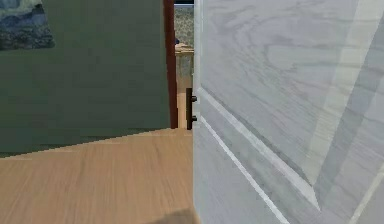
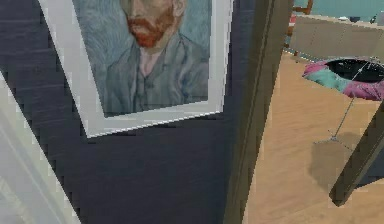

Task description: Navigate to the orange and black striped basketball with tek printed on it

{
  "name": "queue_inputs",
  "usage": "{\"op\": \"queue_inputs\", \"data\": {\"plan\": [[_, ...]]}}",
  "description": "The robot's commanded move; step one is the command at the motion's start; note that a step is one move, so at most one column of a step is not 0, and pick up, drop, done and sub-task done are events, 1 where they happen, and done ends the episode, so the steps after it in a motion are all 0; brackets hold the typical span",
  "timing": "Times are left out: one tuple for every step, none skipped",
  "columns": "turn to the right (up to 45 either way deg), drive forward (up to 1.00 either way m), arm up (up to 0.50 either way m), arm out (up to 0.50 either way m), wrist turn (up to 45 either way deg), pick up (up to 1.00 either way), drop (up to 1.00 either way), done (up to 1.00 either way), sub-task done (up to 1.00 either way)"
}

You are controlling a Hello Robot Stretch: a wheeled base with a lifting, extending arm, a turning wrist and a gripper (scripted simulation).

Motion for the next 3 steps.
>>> {"op": "queue_inputs", "data": {"plan": [[-30.0, 0.0, 0.0, 0.0, 0.0, 0.0, 0.0, 0.0, 0.0], [0.0, 0.85, 0.0, 0.0, 0.0, 0.0, 0.0, 0.0, 0.0], [9.0, 0.0, 0.0, 0.0, 0.0, 0.0, 0.0, 0.0, 0.0]]}}
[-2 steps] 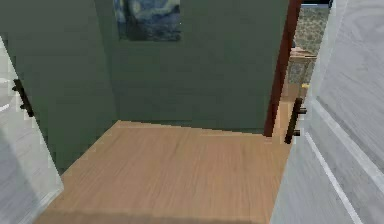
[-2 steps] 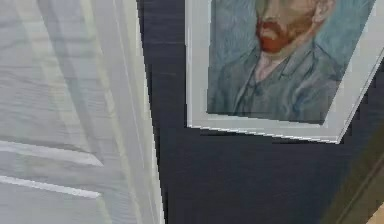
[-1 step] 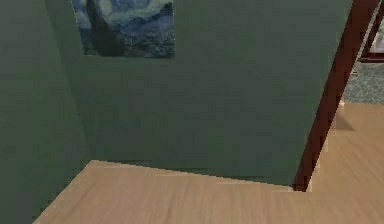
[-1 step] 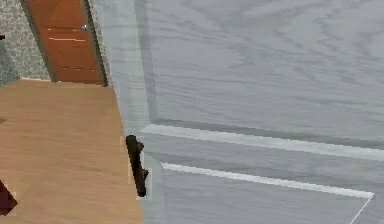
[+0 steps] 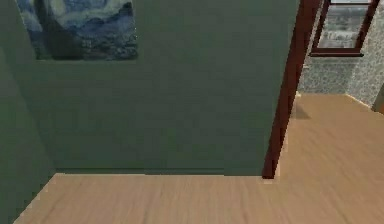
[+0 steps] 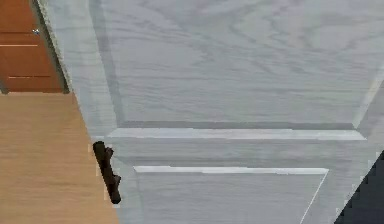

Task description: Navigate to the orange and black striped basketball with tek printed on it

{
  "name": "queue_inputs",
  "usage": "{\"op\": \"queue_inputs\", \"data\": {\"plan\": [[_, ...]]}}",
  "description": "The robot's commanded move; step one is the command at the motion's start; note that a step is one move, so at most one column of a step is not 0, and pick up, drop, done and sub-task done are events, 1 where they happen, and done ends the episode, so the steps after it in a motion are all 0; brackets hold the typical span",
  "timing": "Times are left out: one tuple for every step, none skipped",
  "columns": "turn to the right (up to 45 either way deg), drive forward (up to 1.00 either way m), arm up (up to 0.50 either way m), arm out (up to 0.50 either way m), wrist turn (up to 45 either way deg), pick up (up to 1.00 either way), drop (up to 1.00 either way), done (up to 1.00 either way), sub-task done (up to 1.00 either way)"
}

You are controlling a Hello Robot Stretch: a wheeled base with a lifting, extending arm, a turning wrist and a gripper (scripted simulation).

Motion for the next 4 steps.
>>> {"op": "queue_inputs", "data": {"plan": [[0.0, 0.4, 0.0, 0.0, 0.0, 0.0, 0.0, 0.0, 0.0], [39.0, 0.0, 0.0, 0.0, 0.0, 0.0, 0.0, 0.0, 0.0], [0.0, 0.5, 0.0, 0.0, 0.0, 0.0, 0.0, 0.0, 0.0], [45.0, 0.0, 0.0, 0.0, 0.0, 0.0, 0.0, 0.0, 0.0]]}}
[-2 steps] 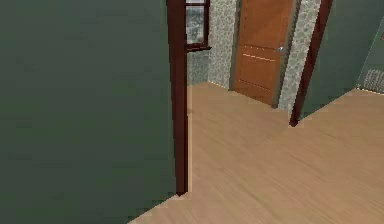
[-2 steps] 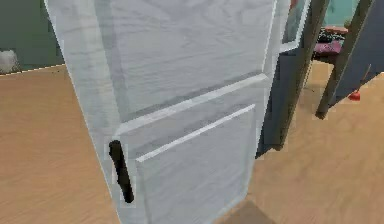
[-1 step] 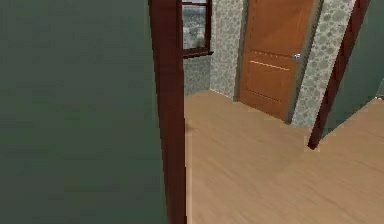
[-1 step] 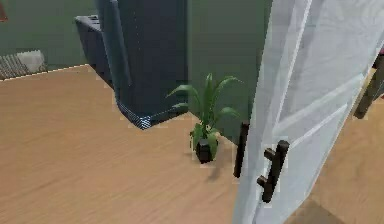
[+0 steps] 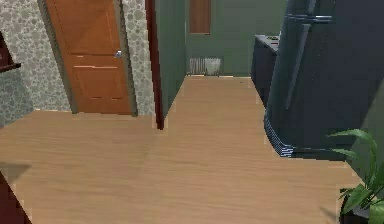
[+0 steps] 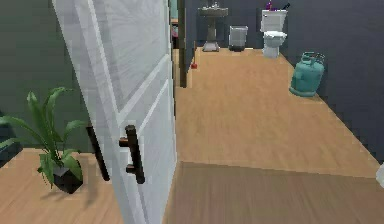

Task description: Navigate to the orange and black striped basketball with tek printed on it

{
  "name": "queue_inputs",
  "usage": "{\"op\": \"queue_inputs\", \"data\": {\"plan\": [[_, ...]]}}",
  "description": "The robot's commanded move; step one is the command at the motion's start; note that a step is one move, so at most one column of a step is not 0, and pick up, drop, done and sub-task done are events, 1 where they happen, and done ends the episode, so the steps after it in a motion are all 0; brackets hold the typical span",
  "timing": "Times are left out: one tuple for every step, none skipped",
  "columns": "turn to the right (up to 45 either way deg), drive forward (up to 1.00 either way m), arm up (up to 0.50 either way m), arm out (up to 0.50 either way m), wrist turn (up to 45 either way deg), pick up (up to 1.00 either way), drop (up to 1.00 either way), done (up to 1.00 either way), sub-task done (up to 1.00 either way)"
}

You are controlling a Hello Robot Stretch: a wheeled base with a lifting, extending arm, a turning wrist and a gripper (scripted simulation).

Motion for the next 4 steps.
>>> {"op": "queue_inputs", "data": {"plan": [[3.0, 0.0, 0.0, 0.0, 0.0, 0.0, 0.0, 0.0, 0.0], [0.0, 0.45, 0.0, 0.0, 0.0, 0.0, 0.0, 0.0, 0.0], [-36.0, 0.0, 0.0, 0.0, 0.0, 0.0, 0.0, 0.0, 0.0], [0.0, 0.55, 0.0, 0.0, 0.0, 0.0, 0.0, 0.0, 0.0]]}}
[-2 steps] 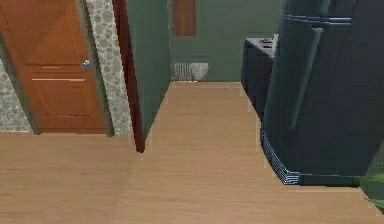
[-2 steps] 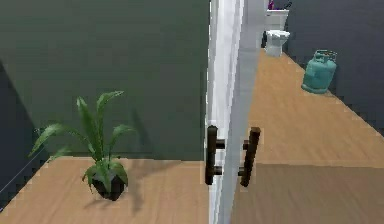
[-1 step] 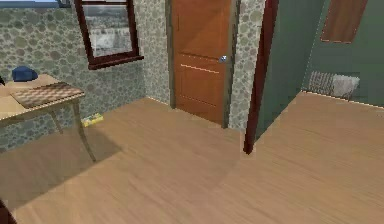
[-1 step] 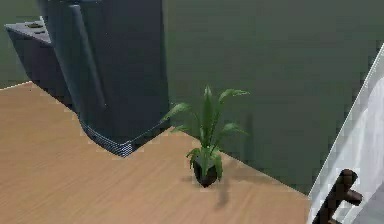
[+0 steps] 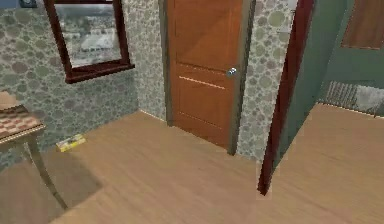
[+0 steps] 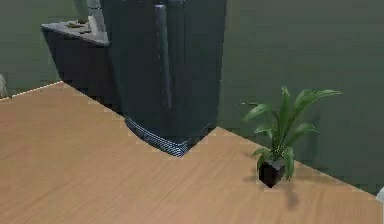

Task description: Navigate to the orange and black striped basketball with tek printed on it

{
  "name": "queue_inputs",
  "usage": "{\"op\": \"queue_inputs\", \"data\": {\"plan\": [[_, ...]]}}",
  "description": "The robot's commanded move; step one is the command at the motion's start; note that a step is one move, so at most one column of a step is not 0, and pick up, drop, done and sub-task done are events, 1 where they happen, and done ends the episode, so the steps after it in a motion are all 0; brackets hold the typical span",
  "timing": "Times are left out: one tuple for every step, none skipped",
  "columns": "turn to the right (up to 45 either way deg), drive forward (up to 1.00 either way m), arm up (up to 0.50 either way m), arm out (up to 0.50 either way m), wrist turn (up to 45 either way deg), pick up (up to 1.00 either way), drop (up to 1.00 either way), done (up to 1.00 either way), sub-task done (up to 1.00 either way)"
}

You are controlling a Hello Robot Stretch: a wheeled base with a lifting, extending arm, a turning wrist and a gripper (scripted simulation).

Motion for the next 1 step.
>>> {"op": "queue_inputs", "data": {"plan": [[-45.0, 0.0, 0.0, 0.0, 0.0, 0.0, 0.0, 0.0, 0.0]]}}
